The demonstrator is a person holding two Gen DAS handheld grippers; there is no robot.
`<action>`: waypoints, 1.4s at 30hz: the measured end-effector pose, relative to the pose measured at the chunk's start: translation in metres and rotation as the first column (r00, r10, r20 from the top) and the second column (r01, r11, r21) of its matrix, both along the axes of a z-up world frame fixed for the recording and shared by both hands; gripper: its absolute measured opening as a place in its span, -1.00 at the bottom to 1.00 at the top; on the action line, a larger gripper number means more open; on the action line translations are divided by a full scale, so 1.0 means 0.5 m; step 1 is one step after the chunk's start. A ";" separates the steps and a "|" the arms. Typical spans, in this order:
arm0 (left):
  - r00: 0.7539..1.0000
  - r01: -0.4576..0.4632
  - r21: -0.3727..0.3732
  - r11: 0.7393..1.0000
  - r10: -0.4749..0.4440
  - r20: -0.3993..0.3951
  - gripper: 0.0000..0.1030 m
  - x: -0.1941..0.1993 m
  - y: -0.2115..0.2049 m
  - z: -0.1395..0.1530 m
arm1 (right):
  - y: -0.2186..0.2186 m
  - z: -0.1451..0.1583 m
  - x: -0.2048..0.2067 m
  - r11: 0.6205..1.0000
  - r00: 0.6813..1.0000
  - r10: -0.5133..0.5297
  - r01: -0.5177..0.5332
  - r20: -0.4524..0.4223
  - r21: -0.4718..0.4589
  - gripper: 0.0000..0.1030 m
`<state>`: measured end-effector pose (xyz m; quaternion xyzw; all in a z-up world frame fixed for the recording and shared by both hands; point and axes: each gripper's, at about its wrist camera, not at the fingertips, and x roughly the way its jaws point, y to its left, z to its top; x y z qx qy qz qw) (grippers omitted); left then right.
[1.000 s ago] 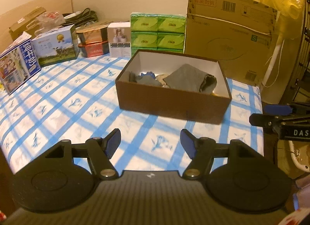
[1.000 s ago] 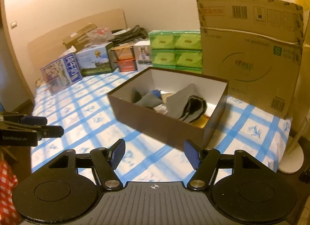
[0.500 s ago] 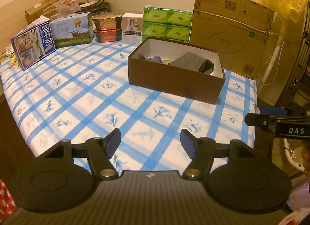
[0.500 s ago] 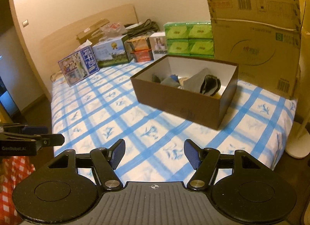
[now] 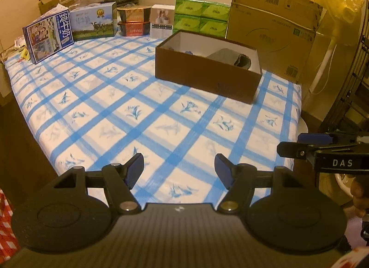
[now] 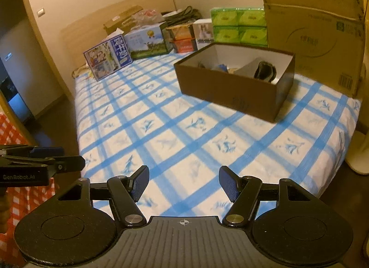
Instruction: Organize soft objects
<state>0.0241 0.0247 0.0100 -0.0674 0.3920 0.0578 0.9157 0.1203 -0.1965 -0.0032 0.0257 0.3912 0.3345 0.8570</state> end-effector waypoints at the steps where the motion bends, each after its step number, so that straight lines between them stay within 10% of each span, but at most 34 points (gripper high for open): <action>1: 1.000 0.002 -0.002 1.000 -0.002 -0.004 0.27 -0.005 -0.004 -0.003 | 0.000 -0.003 -0.006 1.000 1.000 0.001 -0.001 -0.004 -0.001 0.30; 42: 0.998 0.019 -0.022 1.000 -0.020 -0.055 0.27 -0.032 -0.047 -0.058 | 0.005 -0.054 -0.057 0.998 0.997 0.038 -0.041 -0.060 -0.049 0.30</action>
